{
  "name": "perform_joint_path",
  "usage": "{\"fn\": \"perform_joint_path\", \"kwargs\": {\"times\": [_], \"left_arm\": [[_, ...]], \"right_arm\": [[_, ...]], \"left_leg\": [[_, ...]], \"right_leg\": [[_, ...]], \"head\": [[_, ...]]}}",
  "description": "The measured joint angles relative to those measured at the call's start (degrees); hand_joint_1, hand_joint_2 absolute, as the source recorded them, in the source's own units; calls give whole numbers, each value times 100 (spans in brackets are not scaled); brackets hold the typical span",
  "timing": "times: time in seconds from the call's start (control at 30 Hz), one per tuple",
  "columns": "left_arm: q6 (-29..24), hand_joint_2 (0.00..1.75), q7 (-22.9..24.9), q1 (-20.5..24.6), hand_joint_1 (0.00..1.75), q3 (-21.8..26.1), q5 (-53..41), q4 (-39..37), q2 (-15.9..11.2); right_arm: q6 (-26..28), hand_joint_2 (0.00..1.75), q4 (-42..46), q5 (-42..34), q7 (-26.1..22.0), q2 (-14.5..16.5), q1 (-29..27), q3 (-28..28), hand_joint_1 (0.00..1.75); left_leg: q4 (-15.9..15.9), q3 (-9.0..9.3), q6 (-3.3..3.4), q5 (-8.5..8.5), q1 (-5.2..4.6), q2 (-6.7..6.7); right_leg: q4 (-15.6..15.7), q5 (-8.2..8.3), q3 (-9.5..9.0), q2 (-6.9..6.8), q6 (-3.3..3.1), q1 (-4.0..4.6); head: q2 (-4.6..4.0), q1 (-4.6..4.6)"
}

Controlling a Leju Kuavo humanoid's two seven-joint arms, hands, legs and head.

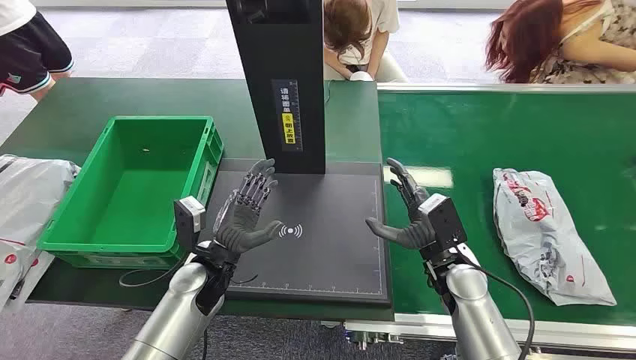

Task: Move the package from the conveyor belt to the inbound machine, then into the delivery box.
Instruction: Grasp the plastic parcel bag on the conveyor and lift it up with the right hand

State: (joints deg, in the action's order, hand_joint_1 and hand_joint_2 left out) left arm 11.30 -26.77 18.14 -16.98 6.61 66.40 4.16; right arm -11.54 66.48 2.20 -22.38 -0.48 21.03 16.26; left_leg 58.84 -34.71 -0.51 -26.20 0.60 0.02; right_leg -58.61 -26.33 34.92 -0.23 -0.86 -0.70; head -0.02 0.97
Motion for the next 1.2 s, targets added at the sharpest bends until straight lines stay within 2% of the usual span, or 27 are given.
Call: {"fn": "perform_joint_path", "kwargs": {"times": [0.13,0.3,0.4,0.63,0.83,0.97,1.2], "left_arm": [[-1,175,4,0,0,0,-2,0,-1],[-39,175,18,-25,0,19,-8,7,-3],[-48,175,40,-65,0,31,-17,18,-10],[-51,175,42,-97,0,36,-15,17,-30],[-110,175,86,-192,0,67,-16,86,-36],[-136,175,173,-325,0,132,-21,247,-44],[-153,175,279,-406,0,196,-53,388,-55]], "right_arm": [[170,175,3,196,14,-1,0,-1,0],[1419,175,39,1453,216,-92,53,-97,0],[1872,175,56,2011,379,-269,133,-289,0],[2228,175,-296,2838,817,-853,565,-998,0],[2063,175,-1114,3525,1761,-1237,1026,-1466,0],[1985,175,-1860,3868,2141,-1456,1323,-1619,0],[1011,175,-2942,4302,2849,-1713,1493,-1639,0]], "left_leg": [[0,0,0,0,0,0],[0,0,0,0,-1,0],[1,-1,0,0,-2,-1],[5,-3,3,1,-7,-5],[6,-3,3,1,-6,-6],[6,-3,3,1,-5,-6],[5,-6,3,1,-4,-15]], "right_leg": [[0,0,0,0,0,0],[1,0,0,-1,0,-1],[1,1,-1,-2,1,-1],[3,5,-1,-6,8,-6],[2,6,-1,-6,9,-6],[2,6,0,-6,9,-5],[2,5,-1,-13,9,-4]], "head": [[0,0],[0,0],[0,0],[0,1],[0,1],[0,0],[0,-1]]}}
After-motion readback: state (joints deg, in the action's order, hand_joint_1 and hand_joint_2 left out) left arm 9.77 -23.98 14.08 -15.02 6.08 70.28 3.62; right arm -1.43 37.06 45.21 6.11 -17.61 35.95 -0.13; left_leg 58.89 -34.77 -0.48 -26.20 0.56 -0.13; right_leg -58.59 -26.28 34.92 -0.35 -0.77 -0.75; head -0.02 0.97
